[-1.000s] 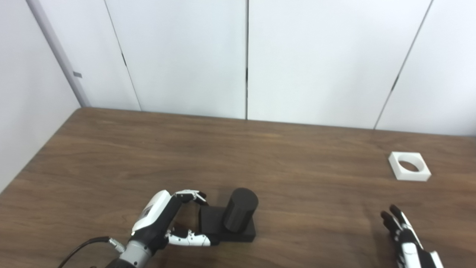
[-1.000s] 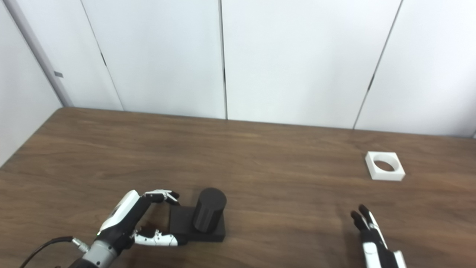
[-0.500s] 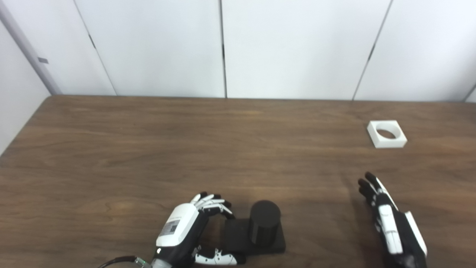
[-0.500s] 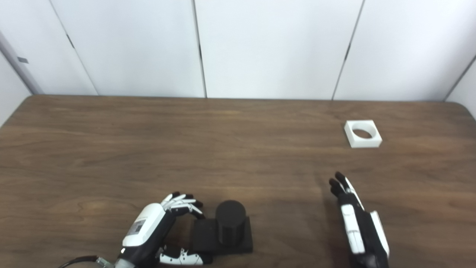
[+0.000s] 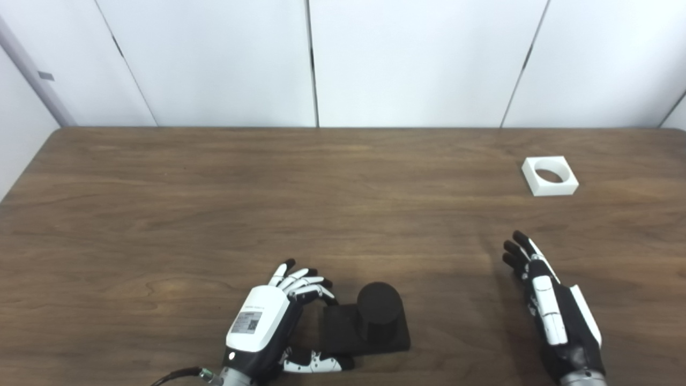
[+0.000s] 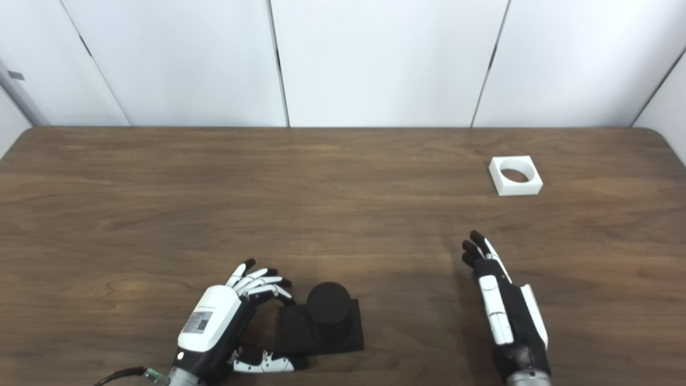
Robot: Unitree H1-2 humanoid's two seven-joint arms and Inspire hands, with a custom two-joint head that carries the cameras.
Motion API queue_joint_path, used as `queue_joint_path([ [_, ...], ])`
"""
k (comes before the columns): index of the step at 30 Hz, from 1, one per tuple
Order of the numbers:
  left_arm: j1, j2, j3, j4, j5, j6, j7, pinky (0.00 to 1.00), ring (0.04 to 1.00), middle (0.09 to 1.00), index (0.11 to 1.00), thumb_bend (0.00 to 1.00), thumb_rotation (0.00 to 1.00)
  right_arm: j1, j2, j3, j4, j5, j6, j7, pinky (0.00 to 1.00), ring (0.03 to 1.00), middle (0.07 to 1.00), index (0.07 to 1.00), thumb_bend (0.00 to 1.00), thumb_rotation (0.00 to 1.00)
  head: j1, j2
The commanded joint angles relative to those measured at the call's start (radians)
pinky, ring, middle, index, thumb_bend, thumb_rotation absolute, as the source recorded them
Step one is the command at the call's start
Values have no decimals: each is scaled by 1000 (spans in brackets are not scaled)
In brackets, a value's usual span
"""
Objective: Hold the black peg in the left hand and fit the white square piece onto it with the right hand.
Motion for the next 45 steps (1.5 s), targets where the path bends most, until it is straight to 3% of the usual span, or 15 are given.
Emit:
queue_joint_path([
  [1,-1,19,-8,32,58,7,-27,1000,874,777,486,521,46,-10,59,15,-41,-20,-7,-4,981,919,915,934,542,1000,-14,0],
  [5,-8,29,-2,35,57,-5,-28,1000,869,772,486,521,46,-19,51,15,-63,-22,18,0,998,934,914,941,500,995,-34,0],
  [7,-11,33,-1,34,54,-6,-34,1000,868,773,486,521,46,-35,32,10,-93,-26,64,8,993,950,929,950,498,878,-48,-4],
  [12,-17,38,-1,27,51,-9,-47,975,864,771,486,521,46,-120,-103,12,-191,-209,241,78,893,930,936,936,527,661,-48,-4],
  [13,-18,38,-1,30,49,-12,-45,971,861,770,486,521,46,-142,-129,8,-197,-235,258,96,886,926,936,934,540,635,-85,-7],
  [16,-22,42,-2,36,43,-21,-45,962,856,766,486,521,46,-235,-209,-26,-185,-307,280,173,862,903,923,912,626,401,-105,-10],
  [21,-21,42,2,33,36,-26,-54,952,851,759,485,521,46,-376,-280,-103,-152,-486,281,406,890,949,959,916,740,237,-120,-10],
  [24,-20,42,3,33,37,-29,-61,947,847,754,485,521,46,-452,-320,-123,-103,-567,281,499,880,958,966,904,770,199,-155,-20],
  [28,-19,47,5,37,41,-34,-63,927,836,747,485,521,47,-535,-377,-99,-11,-635,281,527,853,968,966,870,816,122,-178,-27],
  [34,-14,50,17,41,30,-46,-59,925,830,744,485,521,46,-621,-433,-44,123,-700,265,512,896,994,970,867,868,118,-218,-43],
  [38,-12,55,22,44,21,-54,-55,915,826,744,485,521,46,-681,-466,5,227,-739,249,511,983,1000,988,904,879,157,-241,-53],
  [45,-5,57,36,56,3,-81,-43,919,826,741,485,521,45,-813,-509,99,436,-801,213,489,1000,1000,1000,928,887,182,-262,-60],
])
